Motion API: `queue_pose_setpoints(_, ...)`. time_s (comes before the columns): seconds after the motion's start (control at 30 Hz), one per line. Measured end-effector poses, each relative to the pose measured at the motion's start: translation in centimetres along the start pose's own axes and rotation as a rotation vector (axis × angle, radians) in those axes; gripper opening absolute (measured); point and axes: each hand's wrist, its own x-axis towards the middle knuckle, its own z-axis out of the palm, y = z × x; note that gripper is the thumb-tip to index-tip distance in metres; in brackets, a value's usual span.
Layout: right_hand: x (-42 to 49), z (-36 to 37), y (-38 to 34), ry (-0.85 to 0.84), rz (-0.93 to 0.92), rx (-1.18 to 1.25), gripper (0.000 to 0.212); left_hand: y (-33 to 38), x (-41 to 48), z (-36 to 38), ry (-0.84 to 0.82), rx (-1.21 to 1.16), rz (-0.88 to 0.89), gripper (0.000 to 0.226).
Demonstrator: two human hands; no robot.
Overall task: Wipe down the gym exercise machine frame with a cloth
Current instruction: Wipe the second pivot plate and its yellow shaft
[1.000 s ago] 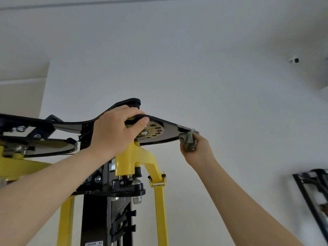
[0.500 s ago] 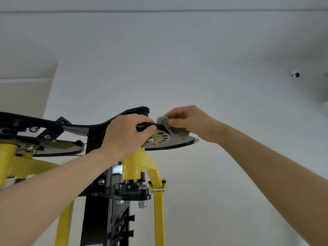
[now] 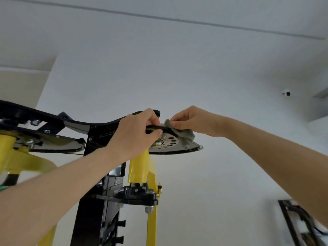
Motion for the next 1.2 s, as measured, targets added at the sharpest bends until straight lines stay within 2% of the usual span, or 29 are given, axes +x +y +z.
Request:
queue_pose_setpoints(0.23,-0.4,-0.6,1.1,0.076,0.165,-0.171,0.017,-0.8,-0.4,0.2,0.008,-0.018,0.068,0.015)
queue_pose_setpoints(0.33,-0.5,-0.2,0.5,0.095,0.148,-0.108,0.018,-0.9,-0.4,0.2,0.002,-0.023,0.095,0.017)
queue_pose_setpoints(0.5,-1.3,0.9,-0.5,0.173,0.015,0.086,0.016,-1.4,-0.5,0.9,0.047,-0.041,0.117,0.016)
queue_pose_setpoints(0.63,-2.0,1.2,0.1,0.198,0.024,0.027,0.017,-1.5,-0.8,1.4,0.083,-0.075,0.131,0.019)
queue_pose_setpoints(0.83,-1.6,0.3,1.3,0.127,0.148,-0.075,0.017,-1.6,-0.9,1.6,0.083,-0.052,0.156,0.024)
queue_pose_setpoints(1.0,-1.2,-0.5,5.0,0.120,0.257,-0.219,0.017,-1.2,-0.7,1.3,0.069,0.096,0.192,0.033)
queue_pose_setpoints(1.1,-1.3,-0.9,7.0,0.082,0.263,-0.154,0.017,-0.5,0.0,1.2,0.065,0.313,0.244,0.037)
queue_pose_setpoints(1.2,-1.5,-1.4,8.3,0.023,0.212,-0.086,0.017,0.8,0.9,1.8,0.079,0.550,0.370,0.038)
